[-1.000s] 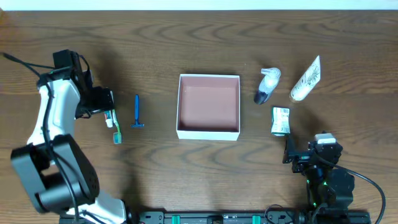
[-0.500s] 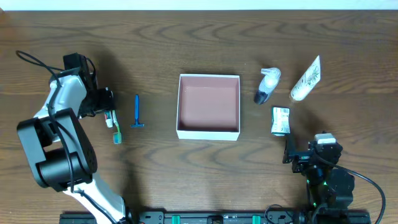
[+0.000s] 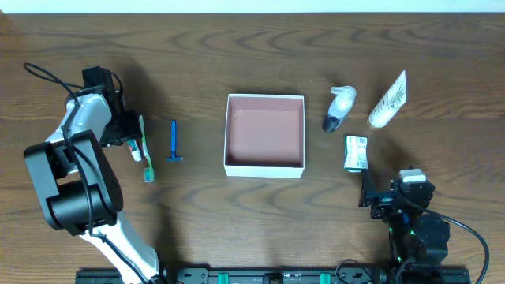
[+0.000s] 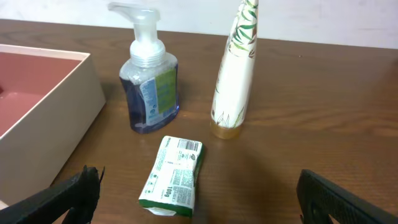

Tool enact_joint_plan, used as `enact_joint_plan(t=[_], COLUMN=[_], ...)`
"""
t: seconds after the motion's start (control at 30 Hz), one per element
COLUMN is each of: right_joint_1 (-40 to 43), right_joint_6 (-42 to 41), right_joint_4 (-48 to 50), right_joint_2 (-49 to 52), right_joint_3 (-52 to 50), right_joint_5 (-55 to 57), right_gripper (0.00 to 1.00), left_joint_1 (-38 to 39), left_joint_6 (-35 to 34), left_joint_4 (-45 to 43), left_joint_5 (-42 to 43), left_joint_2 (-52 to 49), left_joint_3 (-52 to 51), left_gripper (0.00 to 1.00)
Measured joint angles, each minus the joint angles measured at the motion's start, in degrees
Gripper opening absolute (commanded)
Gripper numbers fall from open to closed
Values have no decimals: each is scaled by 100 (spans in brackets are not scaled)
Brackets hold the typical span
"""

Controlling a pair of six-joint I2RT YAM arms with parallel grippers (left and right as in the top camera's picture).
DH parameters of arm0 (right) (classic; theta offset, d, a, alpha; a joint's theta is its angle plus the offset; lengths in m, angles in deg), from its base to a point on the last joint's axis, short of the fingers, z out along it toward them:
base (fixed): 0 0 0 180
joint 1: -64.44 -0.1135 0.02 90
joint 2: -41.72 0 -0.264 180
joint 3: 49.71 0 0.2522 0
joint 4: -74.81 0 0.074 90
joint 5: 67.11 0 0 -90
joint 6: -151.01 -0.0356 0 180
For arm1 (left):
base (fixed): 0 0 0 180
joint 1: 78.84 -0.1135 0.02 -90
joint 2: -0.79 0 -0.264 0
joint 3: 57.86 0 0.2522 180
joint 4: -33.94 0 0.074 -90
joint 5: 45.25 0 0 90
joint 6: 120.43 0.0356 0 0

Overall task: Pack container
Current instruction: 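Grasp the teal toothpaste tube with the left gripper, then carry the toothpaste into the box and release it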

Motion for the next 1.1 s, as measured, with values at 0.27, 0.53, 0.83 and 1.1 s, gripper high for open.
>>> enact_joint_plan(t=[0.27,0.53,0.83,1.1], right_joint_1=[0,0,0,0], right_joint_6=[0,0,0,0], right_joint_4=[0,-2,-2,0], right_joint_2=[0,0,0,0], right_joint_3=[0,0,0,0], right_joint_5=[0,0,0,0], right_gripper=[99,99,99,99], left_joint_1=[9,525,2334,3875], left_joint_6=[-13,-15,-417,-1475], left_joint_4=[328,726,1207,846], left_joint_5=[214,647,826,820], left_joint_2=[81,1390,3178,3193], left_joint_3=[-28,-70,-70,-109], left_gripper=[25,23,19,19])
